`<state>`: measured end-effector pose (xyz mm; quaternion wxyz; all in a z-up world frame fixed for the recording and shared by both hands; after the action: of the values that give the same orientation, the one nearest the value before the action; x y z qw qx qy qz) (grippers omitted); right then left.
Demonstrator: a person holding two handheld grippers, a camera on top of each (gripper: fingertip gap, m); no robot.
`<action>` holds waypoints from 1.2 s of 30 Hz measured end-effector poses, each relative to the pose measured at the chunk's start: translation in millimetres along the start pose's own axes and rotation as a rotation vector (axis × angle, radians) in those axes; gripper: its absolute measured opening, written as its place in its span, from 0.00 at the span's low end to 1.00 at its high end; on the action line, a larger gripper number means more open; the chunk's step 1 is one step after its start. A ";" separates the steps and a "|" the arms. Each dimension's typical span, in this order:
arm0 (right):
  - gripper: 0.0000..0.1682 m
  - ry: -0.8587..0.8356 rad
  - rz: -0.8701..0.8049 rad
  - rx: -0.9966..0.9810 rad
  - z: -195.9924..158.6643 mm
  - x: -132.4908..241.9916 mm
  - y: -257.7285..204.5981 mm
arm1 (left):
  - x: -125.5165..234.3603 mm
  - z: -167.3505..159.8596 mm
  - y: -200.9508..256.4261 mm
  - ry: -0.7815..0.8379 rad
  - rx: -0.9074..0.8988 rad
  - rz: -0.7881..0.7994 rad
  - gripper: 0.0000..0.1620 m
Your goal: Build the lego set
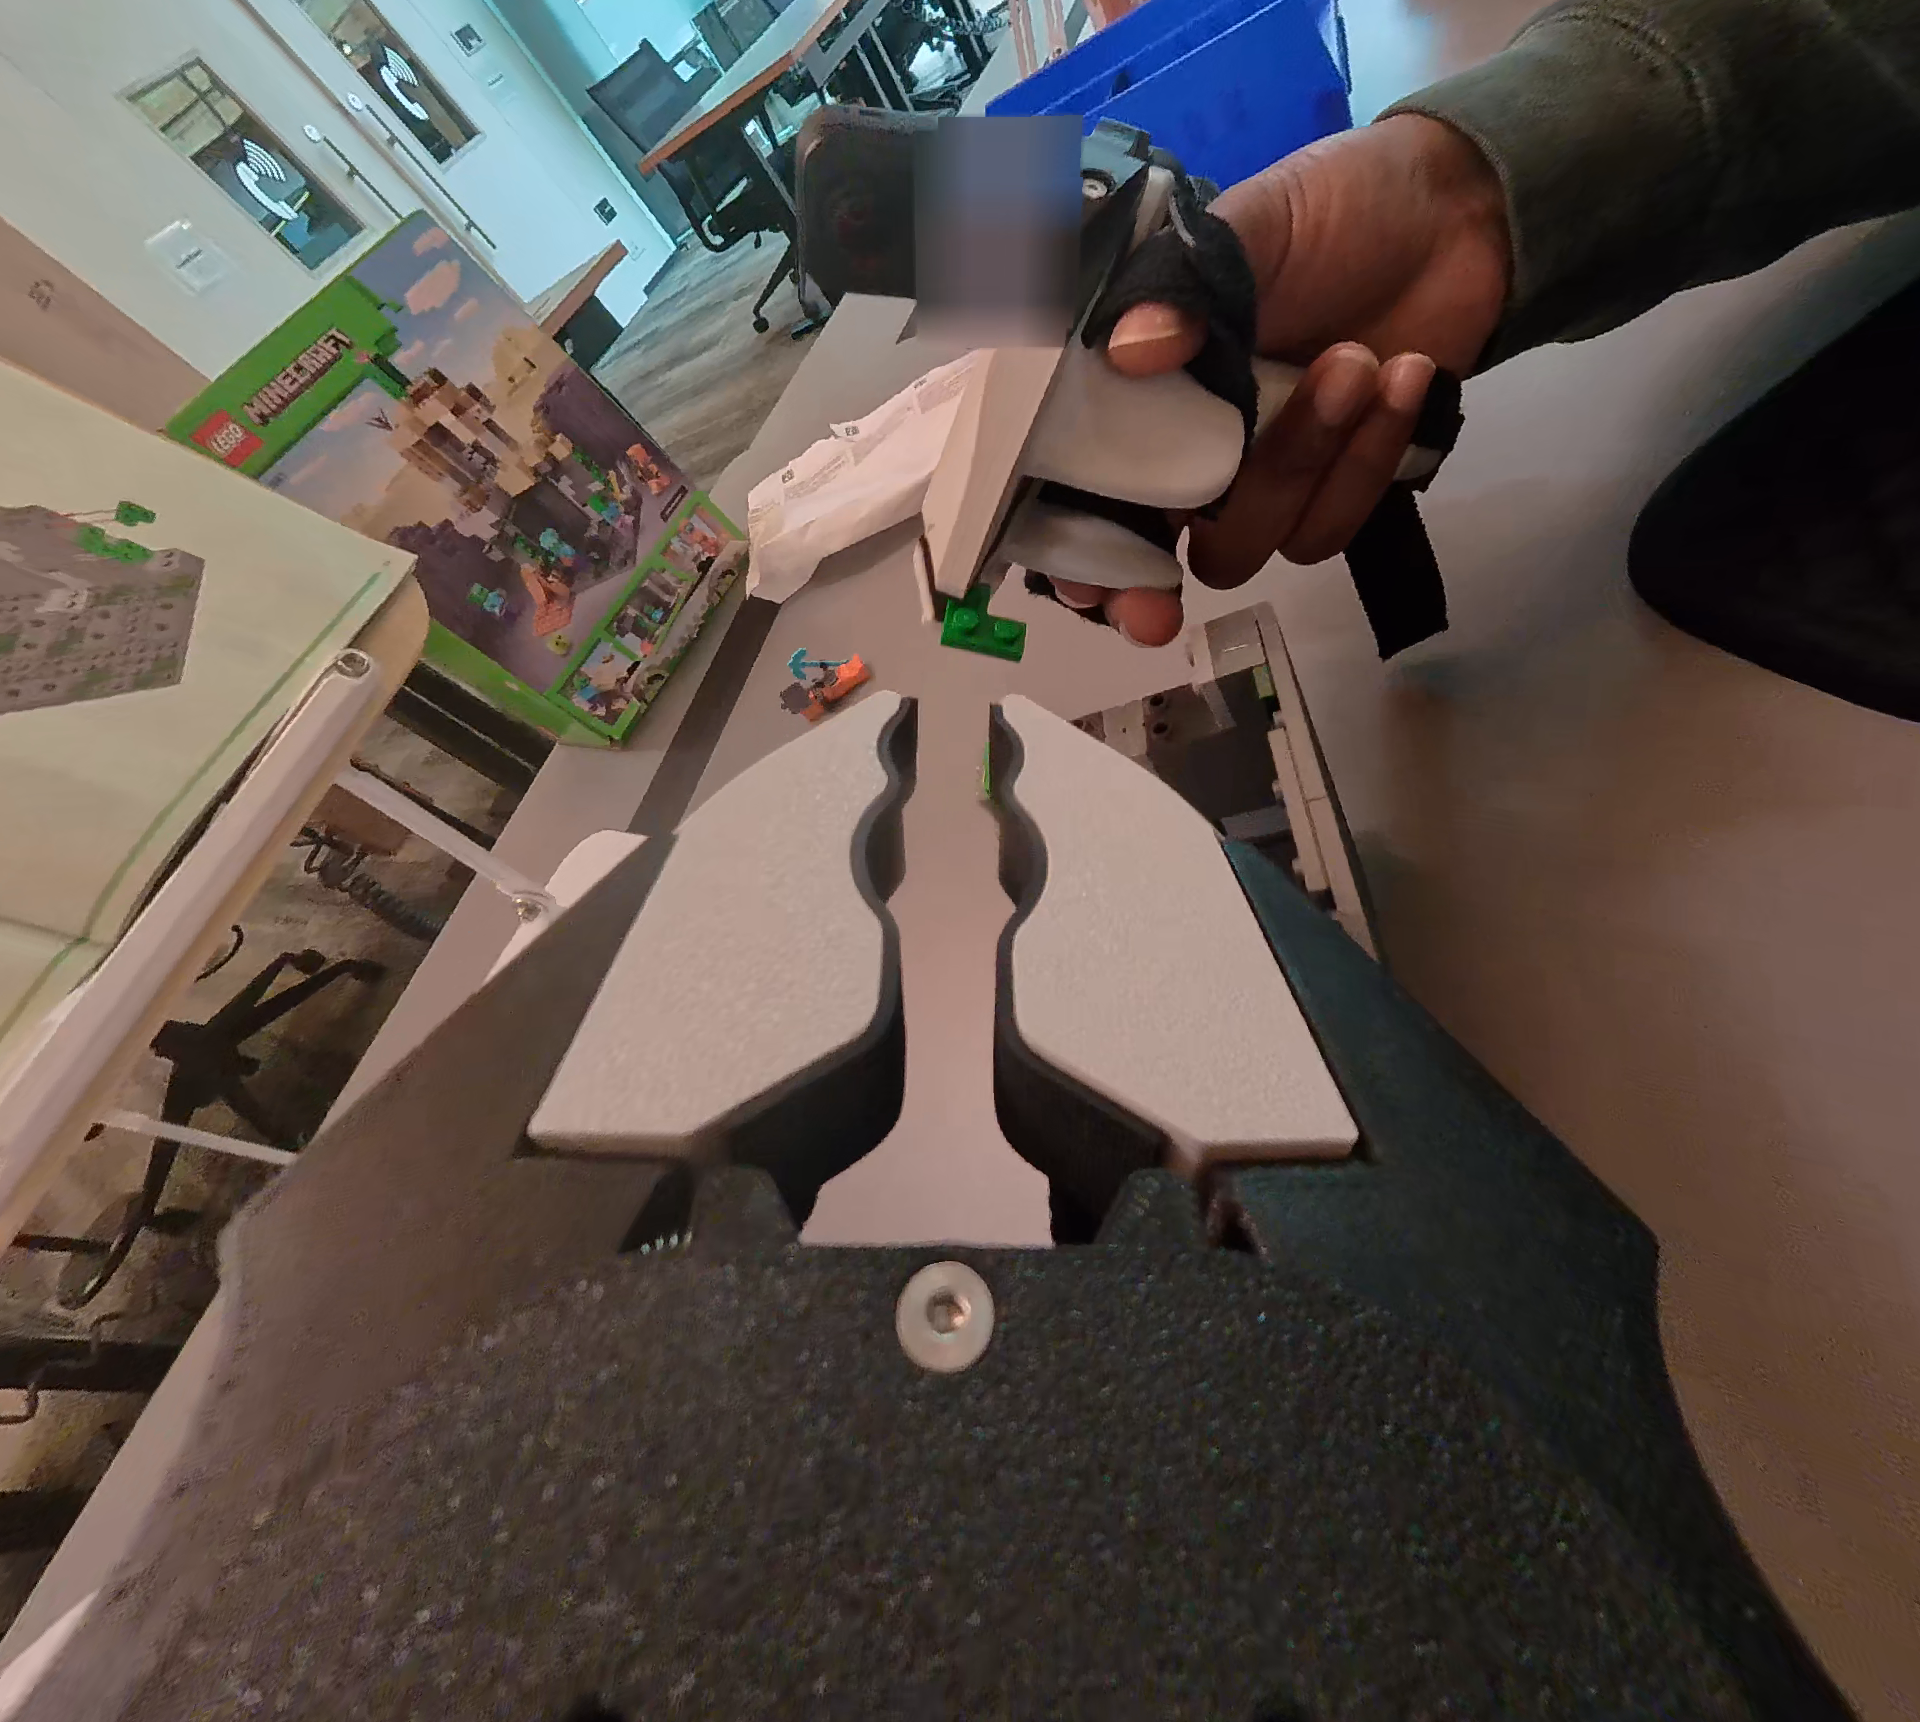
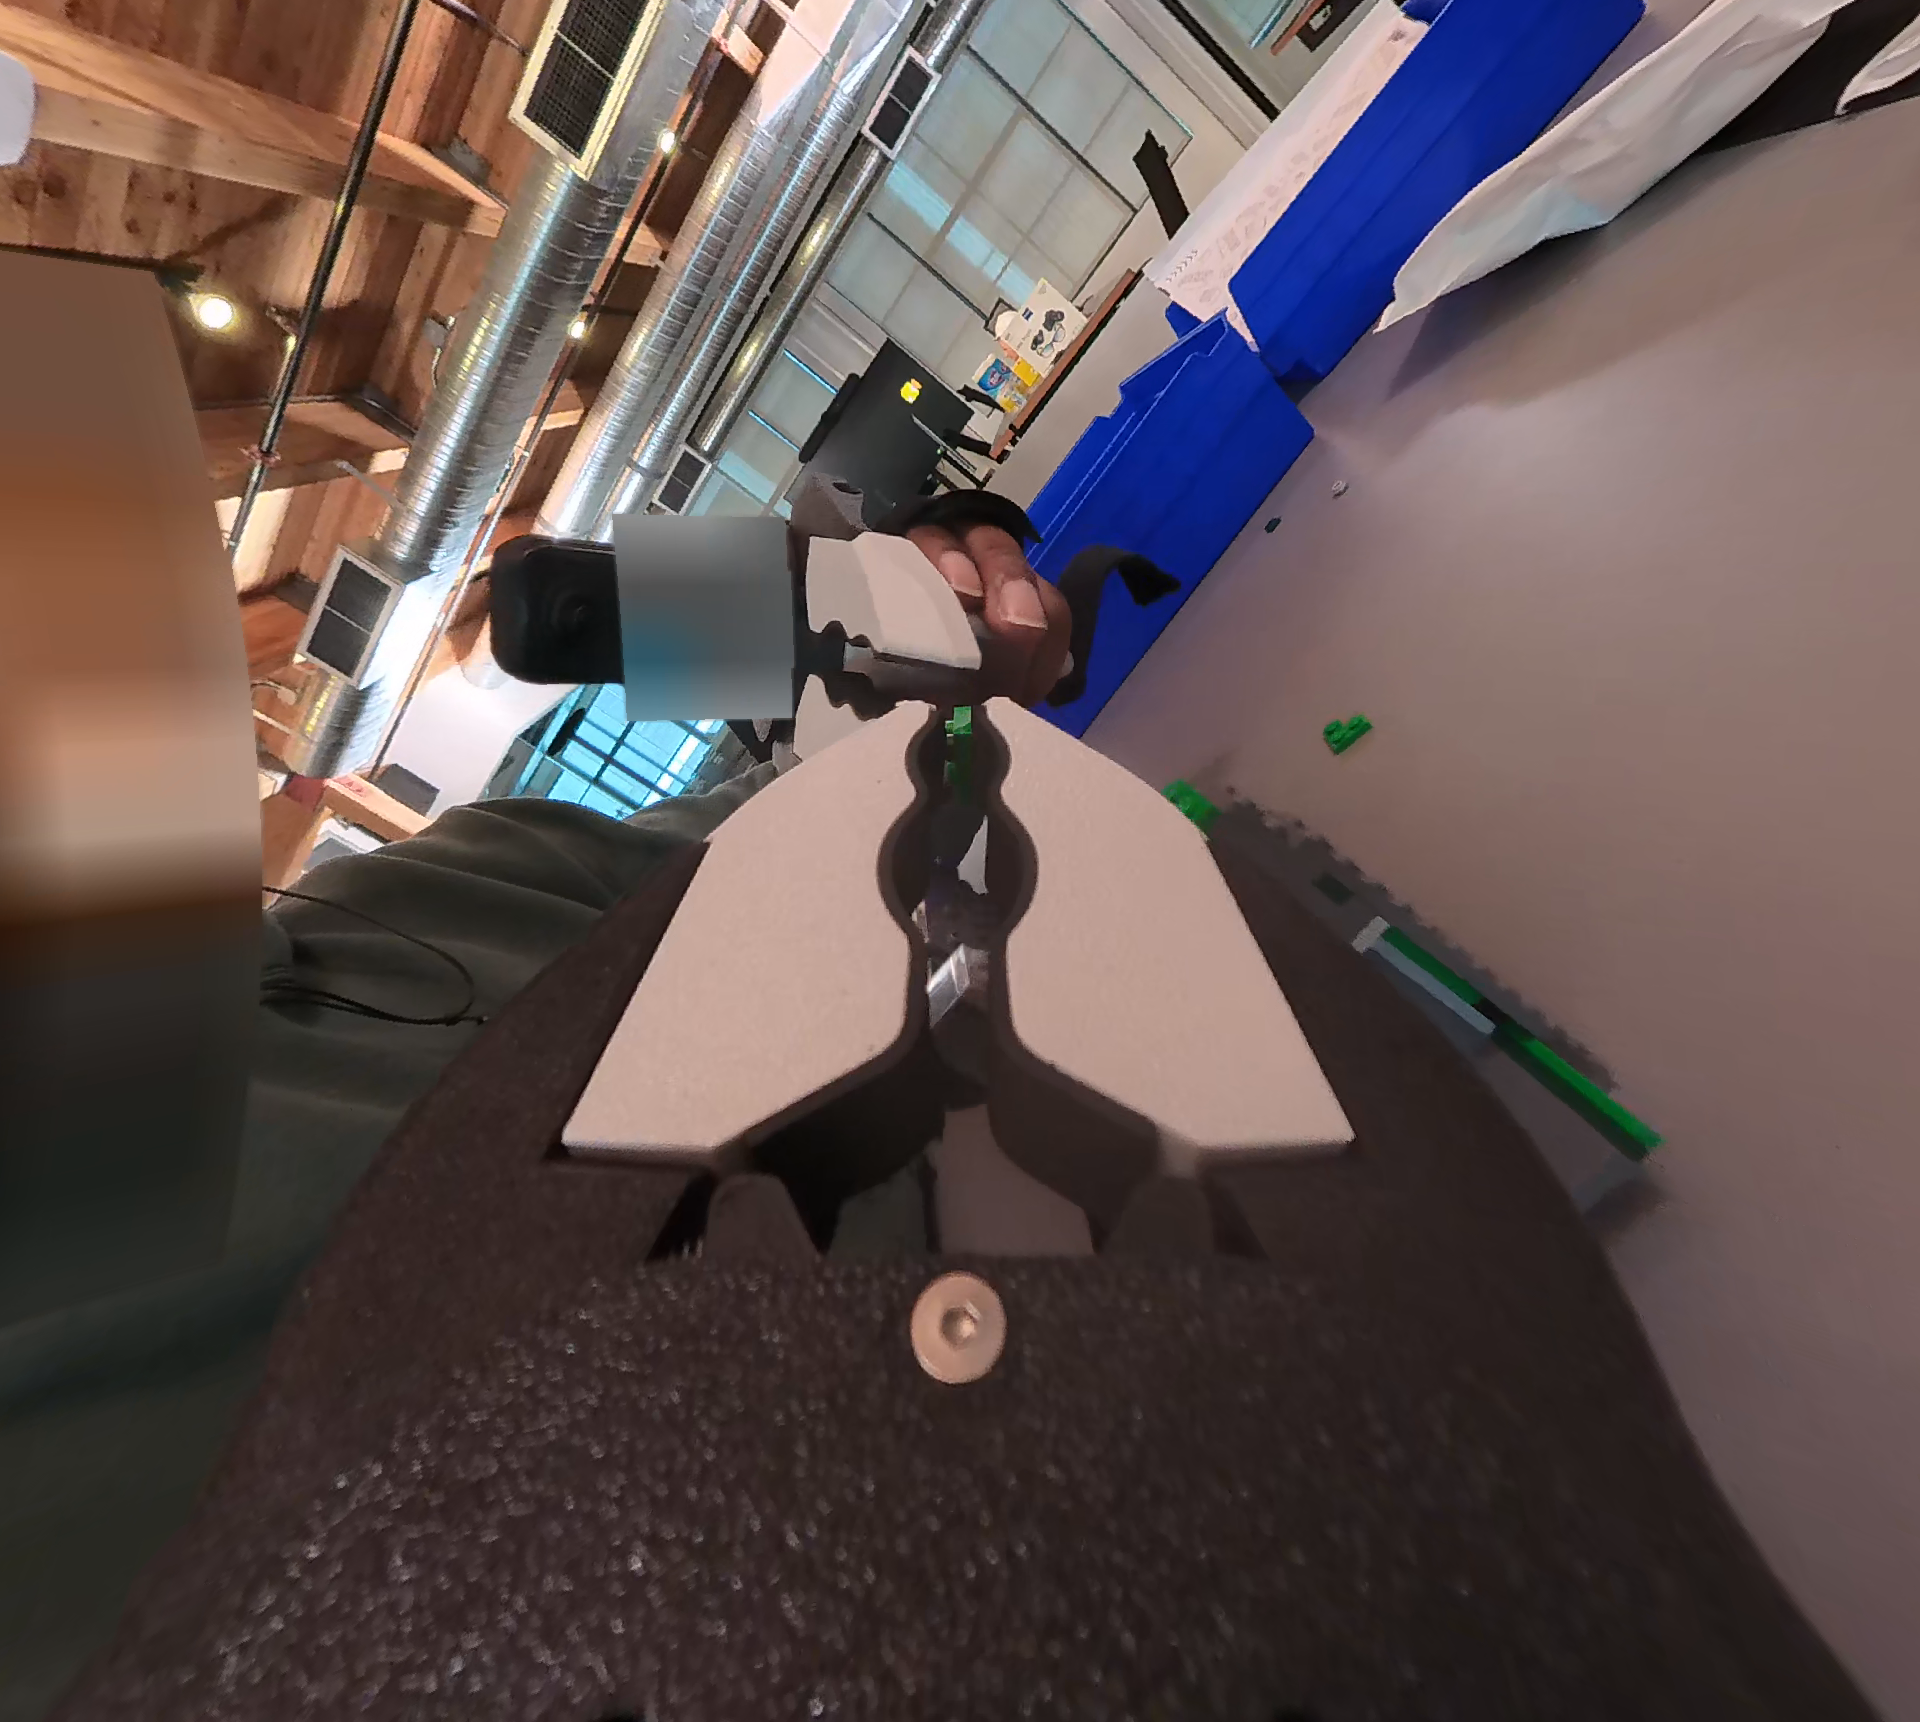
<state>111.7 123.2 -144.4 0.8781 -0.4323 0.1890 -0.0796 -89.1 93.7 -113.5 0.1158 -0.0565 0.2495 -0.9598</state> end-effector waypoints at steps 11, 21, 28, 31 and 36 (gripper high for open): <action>0.03 -0.004 -0.011 -0.016 -3.4 -1.8 5.6 | -7.2 -3.6 6.6 0.009 0.029 -0.024 0.10; 0.03 -0.007 -0.006 -0.035 -4.8 -0.3 5.3 | -12.9 -2.1 9.4 0.030 -0.007 -0.018 0.05; 0.03 -0.008 0.006 -0.064 -7.2 -2.9 7.2 | -12.5 -0.4 7.0 0.028 -0.011 -0.013 0.07; 0.03 -0.006 0.012 -0.071 -7.0 -3.6 7.2 | -12.4 -0.1 6.7 0.033 -0.007 -0.011 0.08; 0.02 -0.006 0.024 -0.105 -6.8 -3.4 7.4 | -12.2 -0.2 7.5 0.035 -0.024 -0.016 0.08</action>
<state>105.6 123.8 -153.1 0.8558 -0.4756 0.1954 -0.0578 -75.9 90.5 -118.0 0.1030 -0.0429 0.2623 -0.9585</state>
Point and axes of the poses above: each gripper's, where its closed fingertips meet, x back along the fingers, z out of its top, y = z × x across the jaws, the point moved 10 cm from there along x, back along the fingers, and after that the axes turned 14 degrees about y, right-handed, at the moved point
